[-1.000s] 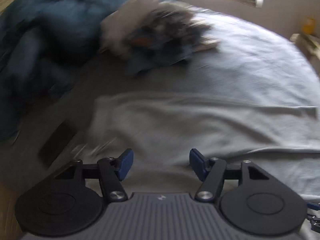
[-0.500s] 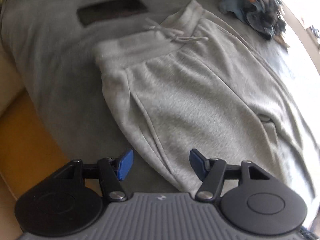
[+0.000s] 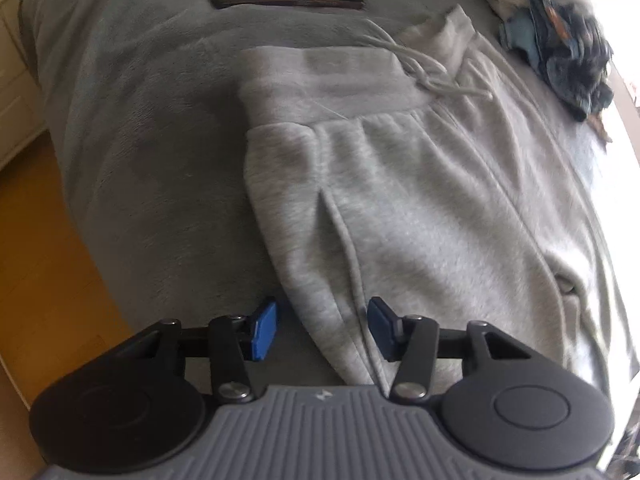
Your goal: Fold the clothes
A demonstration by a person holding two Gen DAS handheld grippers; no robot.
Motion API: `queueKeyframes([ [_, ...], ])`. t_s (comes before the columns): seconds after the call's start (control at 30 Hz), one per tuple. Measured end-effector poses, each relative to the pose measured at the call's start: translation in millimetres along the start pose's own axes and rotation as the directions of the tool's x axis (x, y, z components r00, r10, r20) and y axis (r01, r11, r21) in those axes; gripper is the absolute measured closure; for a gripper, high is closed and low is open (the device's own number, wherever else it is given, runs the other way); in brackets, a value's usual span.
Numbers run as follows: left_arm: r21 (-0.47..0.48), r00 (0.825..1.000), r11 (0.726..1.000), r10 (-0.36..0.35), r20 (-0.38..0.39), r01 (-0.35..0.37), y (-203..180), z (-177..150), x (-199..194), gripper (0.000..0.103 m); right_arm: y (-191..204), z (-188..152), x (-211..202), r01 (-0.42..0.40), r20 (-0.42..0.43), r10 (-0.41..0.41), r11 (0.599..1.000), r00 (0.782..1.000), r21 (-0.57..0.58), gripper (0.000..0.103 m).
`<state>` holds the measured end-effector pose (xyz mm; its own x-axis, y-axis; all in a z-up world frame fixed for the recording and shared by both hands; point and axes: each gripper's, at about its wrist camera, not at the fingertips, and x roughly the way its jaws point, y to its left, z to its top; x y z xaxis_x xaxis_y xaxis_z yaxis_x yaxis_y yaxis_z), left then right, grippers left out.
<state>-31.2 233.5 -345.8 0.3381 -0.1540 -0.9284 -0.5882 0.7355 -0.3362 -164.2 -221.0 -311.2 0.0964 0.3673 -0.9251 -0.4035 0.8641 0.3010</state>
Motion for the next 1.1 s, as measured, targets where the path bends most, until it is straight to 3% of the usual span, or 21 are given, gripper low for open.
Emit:
queueKeyframes([
  [0.13,-0.042,1.0,0.999,-0.021,0.013,0.022,10,5,-3,0.049,-16,-39,-24,0.067,-0.167,-0.048,0.992,0.985,0.108,0.074],
  [0.27,-0.048,0.999,0.998,-0.038,0.005,0.039,9,9,1,0.053,-32,-15,-56,0.073,-0.011,-0.072,0.976,0.997,0.204,0.073],
  [0.37,-0.01,1.0,1.0,-0.003,-0.011,0.003,3,8,4,0.059,-44,10,-60,0.094,0.091,-0.118,0.969,0.989,0.23,0.072],
  [0.43,0.016,1.0,1.0,0.015,-0.015,-0.015,-2,6,2,0.06,-55,13,-57,0.132,0.102,-0.161,0.96,0.982,0.246,0.072],
  [0.5,0.033,0.999,0.999,0.027,-0.022,-0.026,-4,5,0,0.06,-69,-3,-52,0.19,0.052,-0.213,0.94,0.976,0.285,0.072],
  [0.63,0.029,0.999,0.999,0.039,-0.037,-0.037,-4,2,-2,0.06,-93,-89,-77,0.211,0.015,-0.246,0.858,0.969,0.469,0.072],
  [0.7,0.033,0.998,0.998,0.046,-0.039,-0.045,-4,-1,-2,0.058,-106,-140,-97,0.244,-0.052,-0.268,0.759,0.962,0.604,0.071],
  [0.77,0.041,0.998,0.998,0.054,-0.036,-0.052,-5,-5,-3,0.056,-123,-186,-116,0.315,-0.157,-0.302,0.596,0.94,0.739,0.07],
  [0.8,0.041,0.998,0.998,0.057,-0.034,-0.055,-6,-8,-3,0.055,-131,-210,-129,0.309,-0.166,-0.31,0.497,0.936,0.811,0.07],
  [0.9,0.023,0.997,0.998,0.067,-0.023,-0.066,-1,-10,-5,0.054,-155,-268,-171,0.077,-0.007,-0.346,0.19,0.938,0.979,0.068],
  [0.97,0.005,0.997,0.997,0.073,-0.013,-0.073,1,-14,-8,0.054,-168,-294,-186,-0.104,0.106,-0.391,0.025,0.914,0.994,0.062],
  [1.03,-0.017,0.997,0.997,0.076,-0.005,-0.076,3,-18,-10,0.054,-178,-311,-189,-0.273,0.211,-0.436,-0.085,0.875,0.958,0.06],
  [1.1,-0.035,0.997,0.997,0.076,0.002,-0.076,5,-22,-11,0.054,-186,-322,-185,-0.408,0.299,-0.455,-0.162,0.839,0.899,0.056],
])
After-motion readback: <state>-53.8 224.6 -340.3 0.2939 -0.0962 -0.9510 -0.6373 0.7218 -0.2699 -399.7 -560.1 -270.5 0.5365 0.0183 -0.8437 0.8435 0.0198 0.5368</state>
